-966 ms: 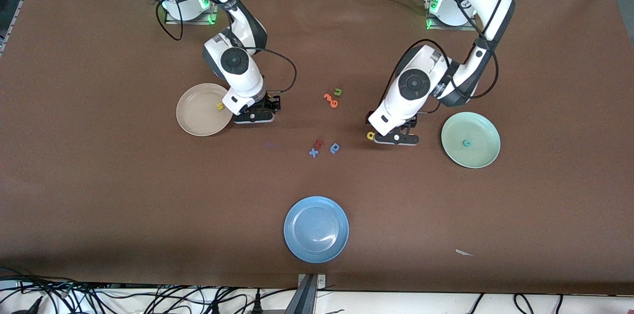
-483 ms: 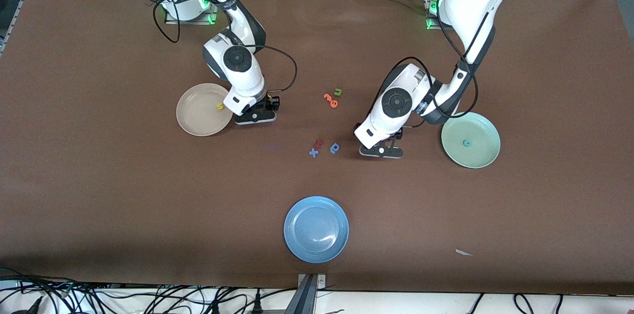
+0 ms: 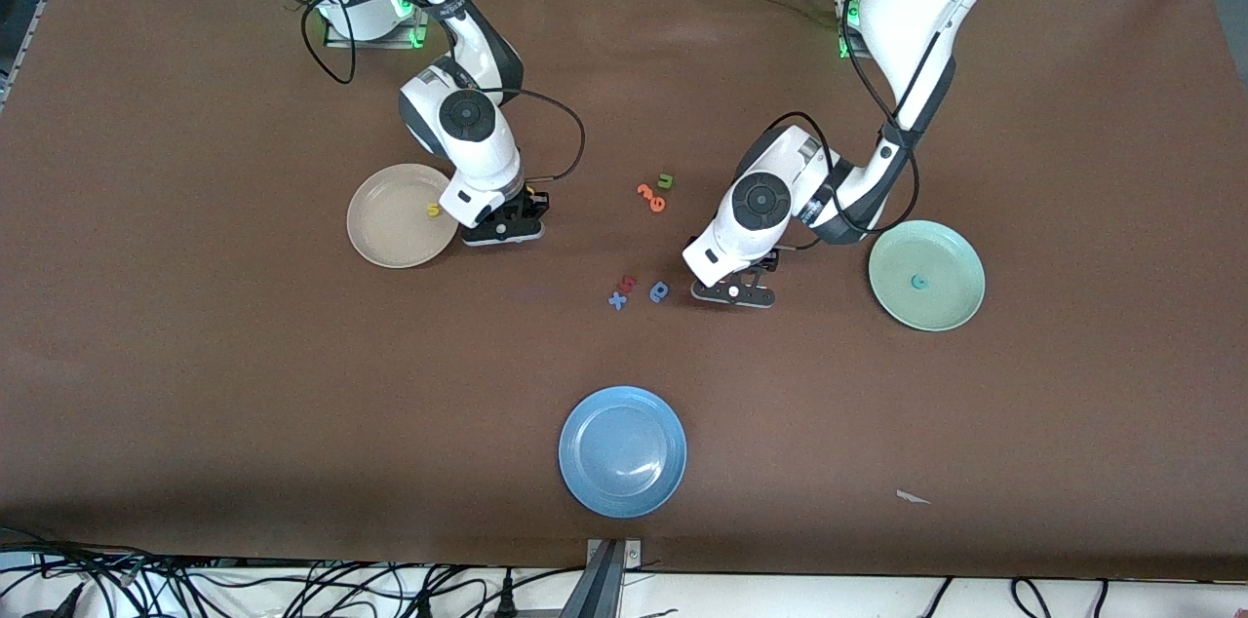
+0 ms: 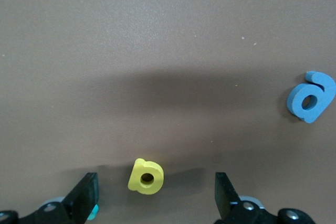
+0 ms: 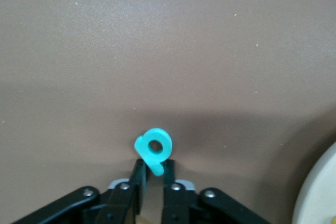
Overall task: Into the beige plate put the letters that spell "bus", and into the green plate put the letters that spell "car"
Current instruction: 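Grasp the yellow a with the left gripper while the right gripper places p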
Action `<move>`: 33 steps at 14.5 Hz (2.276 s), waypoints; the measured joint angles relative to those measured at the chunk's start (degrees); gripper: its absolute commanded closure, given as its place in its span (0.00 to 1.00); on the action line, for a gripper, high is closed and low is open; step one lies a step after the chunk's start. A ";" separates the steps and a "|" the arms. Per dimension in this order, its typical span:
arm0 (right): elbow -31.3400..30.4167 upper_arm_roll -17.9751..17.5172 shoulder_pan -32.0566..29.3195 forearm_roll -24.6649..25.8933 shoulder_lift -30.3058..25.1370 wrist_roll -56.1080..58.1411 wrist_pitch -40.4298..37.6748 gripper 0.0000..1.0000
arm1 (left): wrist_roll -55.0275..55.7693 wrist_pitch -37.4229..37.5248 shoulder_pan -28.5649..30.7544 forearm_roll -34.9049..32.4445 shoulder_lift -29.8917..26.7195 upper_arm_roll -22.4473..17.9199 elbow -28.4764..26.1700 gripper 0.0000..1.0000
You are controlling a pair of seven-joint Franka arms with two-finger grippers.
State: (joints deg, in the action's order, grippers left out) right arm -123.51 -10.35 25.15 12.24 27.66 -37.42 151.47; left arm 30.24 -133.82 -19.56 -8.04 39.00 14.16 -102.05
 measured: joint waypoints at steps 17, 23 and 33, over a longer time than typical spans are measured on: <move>0.63 0.67 -9.55 -1.84 -11.78 16.00 -17.48 1.00 | -0.17 0.25 0.01 0.00 0.63 -0.44 0.71 0.57; -6.86 0.83 -18.10 -2.51 -13.56 25.13 -17.39 1.00 | -0.17 0.29 0.01 0.00 0.60 -0.37 0.85 0.72; -10.77 0.54 -18.12 -5.03 -13.59 24.30 -15.04 0.00 | -0.39 1.65 0.06 0.00 0.58 -0.48 1.28 0.80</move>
State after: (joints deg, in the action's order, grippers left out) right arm -134.28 -9.81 7.04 7.21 14.07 -13.12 136.43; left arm 29.85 -132.17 -19.51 -8.04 39.58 13.68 -100.77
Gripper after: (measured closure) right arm 0.489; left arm 0.714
